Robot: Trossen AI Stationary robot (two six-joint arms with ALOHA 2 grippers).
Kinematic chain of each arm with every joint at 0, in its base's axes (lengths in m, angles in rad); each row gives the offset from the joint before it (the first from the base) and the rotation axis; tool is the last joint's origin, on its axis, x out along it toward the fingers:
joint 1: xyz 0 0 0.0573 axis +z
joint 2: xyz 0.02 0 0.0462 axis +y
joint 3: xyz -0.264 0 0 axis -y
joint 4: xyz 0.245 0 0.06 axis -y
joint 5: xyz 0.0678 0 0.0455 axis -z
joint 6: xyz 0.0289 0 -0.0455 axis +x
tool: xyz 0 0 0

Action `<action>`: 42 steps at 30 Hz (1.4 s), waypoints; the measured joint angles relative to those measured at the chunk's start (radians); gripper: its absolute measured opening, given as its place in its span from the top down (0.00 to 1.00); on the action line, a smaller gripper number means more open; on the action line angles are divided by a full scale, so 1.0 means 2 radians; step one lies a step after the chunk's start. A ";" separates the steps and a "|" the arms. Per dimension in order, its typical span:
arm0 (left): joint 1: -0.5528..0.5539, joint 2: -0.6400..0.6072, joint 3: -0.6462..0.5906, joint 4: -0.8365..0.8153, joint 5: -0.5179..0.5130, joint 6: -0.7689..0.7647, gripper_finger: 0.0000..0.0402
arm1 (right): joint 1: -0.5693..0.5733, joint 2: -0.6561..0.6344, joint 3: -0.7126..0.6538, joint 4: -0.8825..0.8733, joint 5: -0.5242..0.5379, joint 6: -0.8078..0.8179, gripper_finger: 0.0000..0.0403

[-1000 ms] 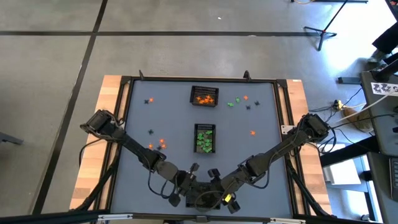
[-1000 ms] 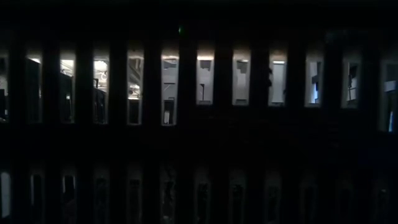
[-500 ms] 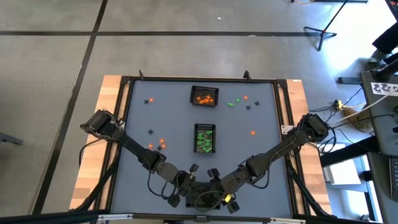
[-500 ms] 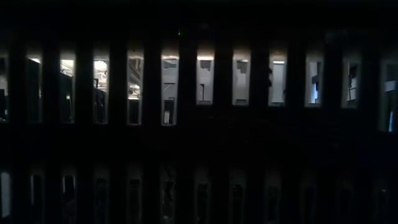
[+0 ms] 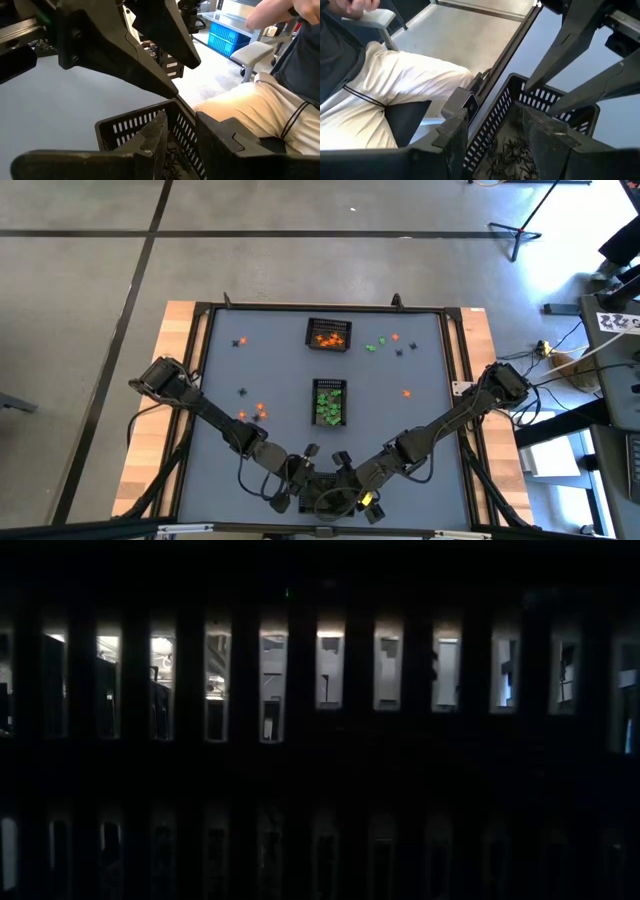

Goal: Sort Halloween decoration
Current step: Put the orange spider toy into the top black bin

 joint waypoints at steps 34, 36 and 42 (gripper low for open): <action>0.043 -0.350 -0.284 0.107 -0.096 -0.032 0.77 | -0.203 -0.318 -0.307 -0.343 0.206 0.257 0.54; 0.046 -0.349 -0.317 0.158 -0.096 -0.037 0.77 | -0.224 -0.315 -0.326 -0.348 0.204 0.271 0.54; 0.048 -0.349 -0.344 0.198 -0.110 -0.065 0.77 | -0.274 -0.309 -0.370 -0.344 0.204 0.286 0.54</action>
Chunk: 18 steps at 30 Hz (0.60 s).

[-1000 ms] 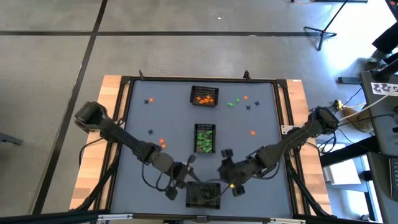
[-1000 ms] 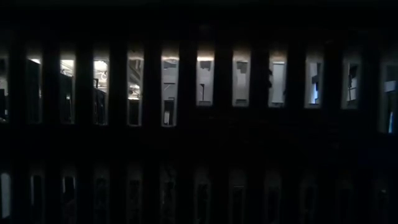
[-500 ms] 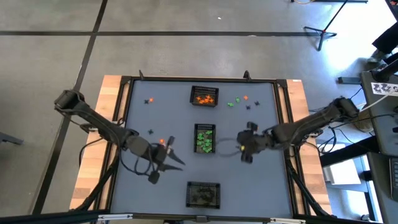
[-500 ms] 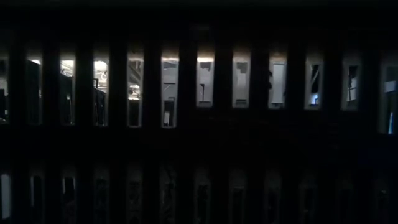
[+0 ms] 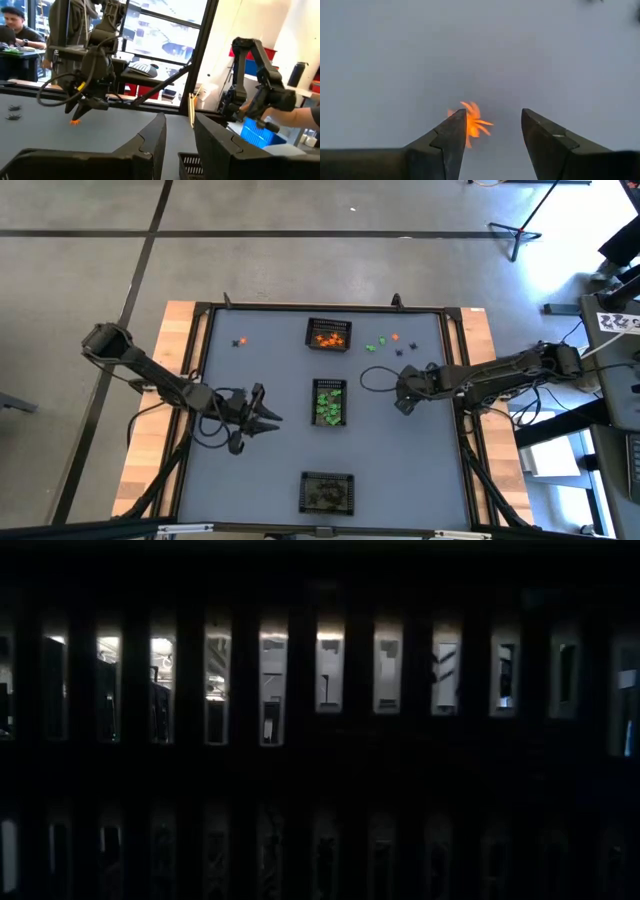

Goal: Sort Halloween decoration
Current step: Put the orange spider toy into the top black bin

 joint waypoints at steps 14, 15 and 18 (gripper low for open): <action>0.000 0.000 0.000 0.003 0.001 -0.001 0.77 | -0.024 -0.001 -0.028 0.042 -0.032 -0.010 0.62; 0.000 0.000 0.000 0.003 0.001 -0.001 0.77 | -0.024 -0.001 -0.028 0.042 -0.033 -0.012 0.66; 0.000 0.000 0.000 0.003 0.001 -0.001 0.77 | -0.024 0.000 -0.024 0.040 -0.031 -0.016 0.74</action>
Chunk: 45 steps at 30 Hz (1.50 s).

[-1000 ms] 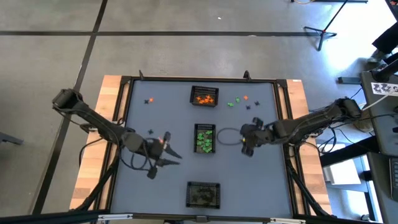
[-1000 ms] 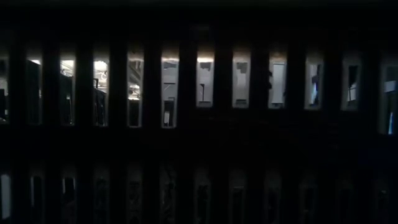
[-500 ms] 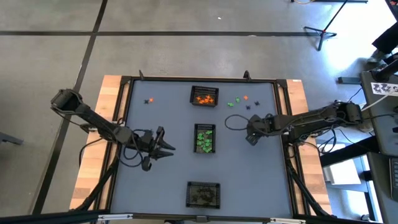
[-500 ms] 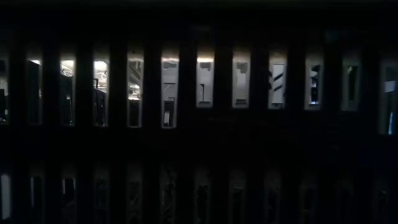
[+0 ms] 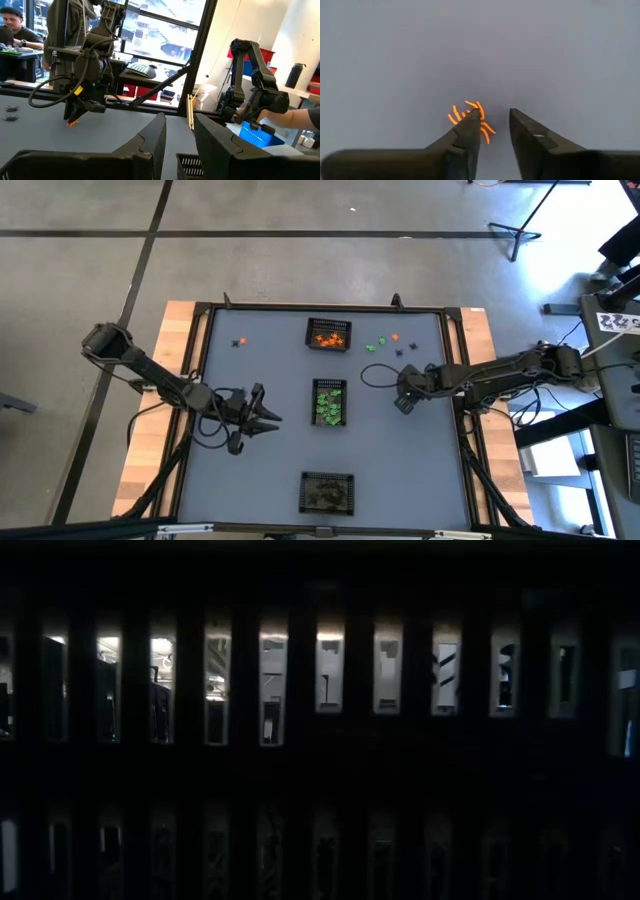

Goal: Sort Halloween decoration
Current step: Put the orange spider toy into the top black bin

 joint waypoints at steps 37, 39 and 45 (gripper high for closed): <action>-0.012 0.000 0.000 -0.012 0.000 0.000 0.77 | 0.001 -0.001 -0.024 0.067 -0.013 -0.038 0.81; -0.012 0.000 0.000 -0.013 0.000 0.000 0.77 | 0.001 0.000 -0.017 0.063 -0.013 -0.041 0.89; -0.012 0.000 0.001 -0.016 0.000 0.000 0.77 | 0.000 0.002 0.015 0.062 -0.010 -0.060 0.98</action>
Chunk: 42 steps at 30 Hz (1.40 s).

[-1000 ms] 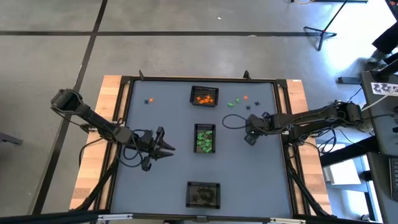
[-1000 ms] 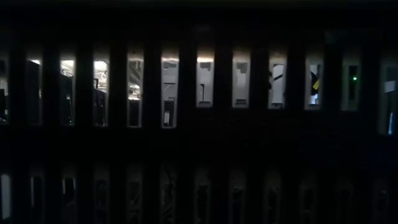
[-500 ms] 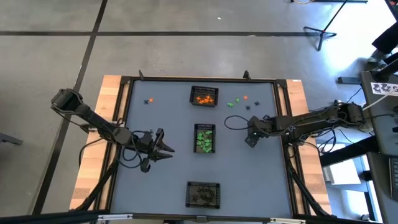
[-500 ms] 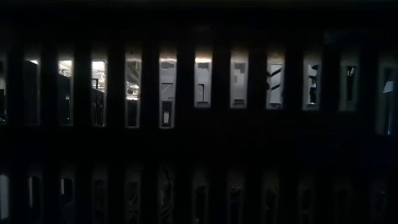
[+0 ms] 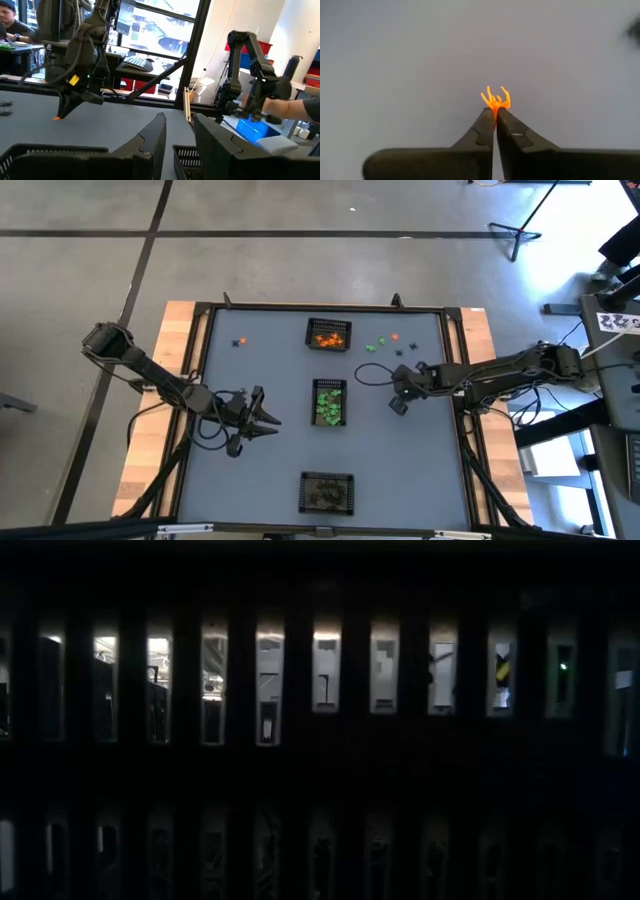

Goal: Sort Halloween decoration
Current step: Put the orange spider toy into the top black bin

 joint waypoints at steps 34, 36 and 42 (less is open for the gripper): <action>0.000 0.000 0.000 0.005 -0.042 0.000 0.77 | -0.204 0.160 0.217 0.250 -0.101 -0.227 0.94; 0.000 0.000 0.000 0.005 -0.042 0.000 0.77 | -0.217 0.181 0.227 0.251 -0.113 -0.226 0.92; 0.000 0.000 0.000 0.005 -0.043 0.000 0.77 | -0.226 0.225 0.241 0.277 -0.116 -0.230 0.80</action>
